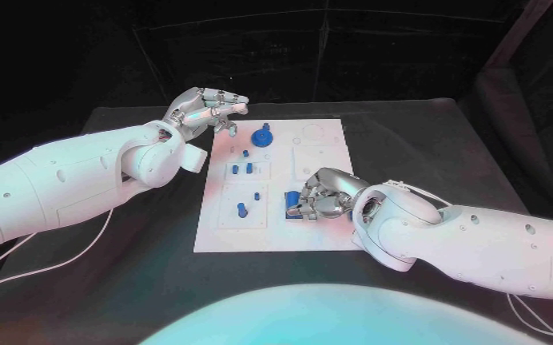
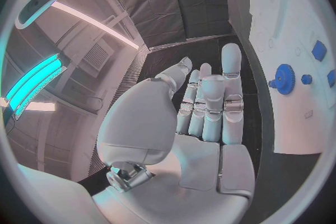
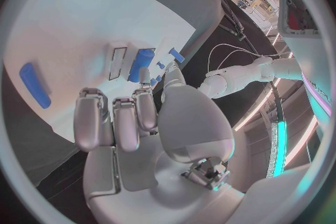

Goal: Assemble the parts on the task board

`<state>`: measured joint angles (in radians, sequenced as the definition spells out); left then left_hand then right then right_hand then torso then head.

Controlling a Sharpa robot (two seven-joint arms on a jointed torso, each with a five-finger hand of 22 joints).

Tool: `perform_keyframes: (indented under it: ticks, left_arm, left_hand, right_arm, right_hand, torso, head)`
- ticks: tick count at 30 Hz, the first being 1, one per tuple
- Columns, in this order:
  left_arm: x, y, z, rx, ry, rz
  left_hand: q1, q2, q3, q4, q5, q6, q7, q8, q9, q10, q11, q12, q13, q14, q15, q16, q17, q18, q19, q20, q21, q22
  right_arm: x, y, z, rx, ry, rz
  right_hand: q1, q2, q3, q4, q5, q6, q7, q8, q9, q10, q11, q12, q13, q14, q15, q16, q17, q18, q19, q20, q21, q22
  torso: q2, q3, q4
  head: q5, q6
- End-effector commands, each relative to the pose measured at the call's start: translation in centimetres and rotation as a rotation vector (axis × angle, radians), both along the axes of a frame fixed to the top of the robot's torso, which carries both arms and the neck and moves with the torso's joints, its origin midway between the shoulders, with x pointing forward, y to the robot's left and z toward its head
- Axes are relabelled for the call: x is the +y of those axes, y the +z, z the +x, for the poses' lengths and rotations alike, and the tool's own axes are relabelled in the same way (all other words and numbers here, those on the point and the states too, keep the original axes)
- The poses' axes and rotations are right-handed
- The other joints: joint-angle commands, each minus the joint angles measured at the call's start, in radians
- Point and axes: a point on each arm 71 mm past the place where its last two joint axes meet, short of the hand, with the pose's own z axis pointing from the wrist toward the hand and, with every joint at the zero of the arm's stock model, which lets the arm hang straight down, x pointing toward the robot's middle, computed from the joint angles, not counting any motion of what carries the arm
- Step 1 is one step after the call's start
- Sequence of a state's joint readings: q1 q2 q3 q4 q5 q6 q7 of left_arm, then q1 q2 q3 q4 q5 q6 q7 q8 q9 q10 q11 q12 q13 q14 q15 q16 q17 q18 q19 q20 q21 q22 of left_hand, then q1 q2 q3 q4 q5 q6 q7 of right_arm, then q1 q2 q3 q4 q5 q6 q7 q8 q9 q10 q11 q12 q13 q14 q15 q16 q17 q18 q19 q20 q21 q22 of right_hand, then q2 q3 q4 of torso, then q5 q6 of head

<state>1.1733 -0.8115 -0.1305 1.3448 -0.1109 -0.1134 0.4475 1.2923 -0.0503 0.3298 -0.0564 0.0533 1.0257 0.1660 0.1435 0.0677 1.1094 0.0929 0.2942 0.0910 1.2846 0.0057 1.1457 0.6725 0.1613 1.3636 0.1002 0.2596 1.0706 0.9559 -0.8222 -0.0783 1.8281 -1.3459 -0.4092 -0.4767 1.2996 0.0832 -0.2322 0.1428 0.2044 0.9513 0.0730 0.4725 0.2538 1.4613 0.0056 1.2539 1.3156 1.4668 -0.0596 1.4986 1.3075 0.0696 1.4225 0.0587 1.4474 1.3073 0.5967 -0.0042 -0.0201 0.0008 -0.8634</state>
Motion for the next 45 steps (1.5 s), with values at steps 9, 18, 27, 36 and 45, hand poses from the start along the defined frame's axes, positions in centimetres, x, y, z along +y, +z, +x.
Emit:
perform_keyframes:
  ticks: [9,18,27,36,45]
  left_arm:
    - [0.0,0.2,0.0,-0.003,-0.006,-0.009]
    - [0.1,0.2,0.0,-0.005,-0.002,-0.008]
    - [0.4,0.2,0.0,-0.007,0.004,-0.006]
    - [0.4,0.2,0.0,-0.008,0.003,-0.007]
    - [0.3,0.1,0.0,-0.007,0.0,-0.009]
  left_hand:
    - [0.0,0.013,-0.006,0.001,-0.003,-0.001,0.0,0.002,0.0,-0.006,-0.002,0.005,0.002,-0.008,0.002,-0.001,0.0,0.019,-0.001,0.003,-0.006,-0.001]
    - [0.0,0.013,-0.006,0.001,-0.003,-0.001,0.0,0.002,0.0,-0.006,-0.002,0.005,0.002,-0.008,0.002,-0.001,0.0,0.019,-0.001,0.003,-0.006,-0.001]
    - [0.001,0.013,-0.006,0.001,-0.003,-0.001,0.0,0.002,0.0,-0.006,-0.002,0.005,0.002,-0.008,0.002,-0.001,-0.001,0.019,-0.001,0.003,-0.006,-0.001]
    - [0.002,0.014,-0.006,0.001,-0.003,-0.001,0.0,0.002,0.0,-0.006,-0.002,0.006,0.002,-0.008,0.002,-0.001,-0.002,0.019,-0.001,0.003,-0.007,-0.002]
    - [0.002,0.014,-0.006,0.001,-0.003,-0.001,0.0,0.002,0.0,-0.006,-0.002,0.006,0.002,-0.008,0.002,-0.001,-0.002,0.019,-0.001,0.003,-0.007,-0.002]
  right_arm:
    - [-0.3,-0.1,0.3,-0.014,0.003,-0.013]
    - [-2.6,0.8,0.0,-0.055,-0.036,0.028]
    - [-7.5,1.1,-0.2,0.0,-0.116,0.025]
    - [-10.4,0.6,0.1,-0.011,-0.148,-0.152]
    - [-10.5,0.2,0.5,-0.05,-0.15,-0.288]
  right_hand:
    - [0.107,0.079,0.044,-0.048,-0.048,0.003,0.002,-0.022,-0.012,0.002,-0.009,-0.005,0.033,0.074,-0.006,-0.002,0.11,-0.019,0.0,-0.01,-0.005,0.073]
    - [0.093,0.062,0.041,-0.051,-0.036,-0.017,0.016,-0.051,-0.025,0.0,0.001,-0.011,0.032,0.073,0.0,-0.005,0.105,-0.019,-0.002,-0.007,-0.007,0.071]
    - [0.07,0.052,0.041,-0.045,0.004,-0.025,0.033,-0.108,-0.05,-0.029,0.017,-0.087,-0.015,0.062,0.015,-0.029,0.061,-0.008,-0.036,0.009,-0.038,0.029]
    - [0.008,0.009,-0.008,-0.01,0.075,0.018,0.026,-0.119,-0.05,-0.038,0.012,-0.141,-0.049,0.06,0.012,-0.04,0.047,-0.007,-0.037,0.009,-0.043,0.026]
    - [-0.028,-0.017,-0.053,0.027,0.088,0.033,0.017,-0.11,-0.033,-0.032,0.005,-0.144,-0.049,0.062,0.006,-0.04,0.05,-0.009,-0.031,0.003,-0.04,0.032]
  torso:
    - [-0.001,0.0,-0.0018]
    - [-0.003,0.0015,-0.0047]
    - [-0.003,-0.0002,-0.0043]
    - [-0.001,0.0032,-0.0098]
    - [-0.001,0.0016,-0.0031]
  head:
    - [0.004,-0.005]
    - [0.002,-0.002]
    - [-0.009,0.002]
    - [-0.022,0.003]
    - [-0.037,0.003]
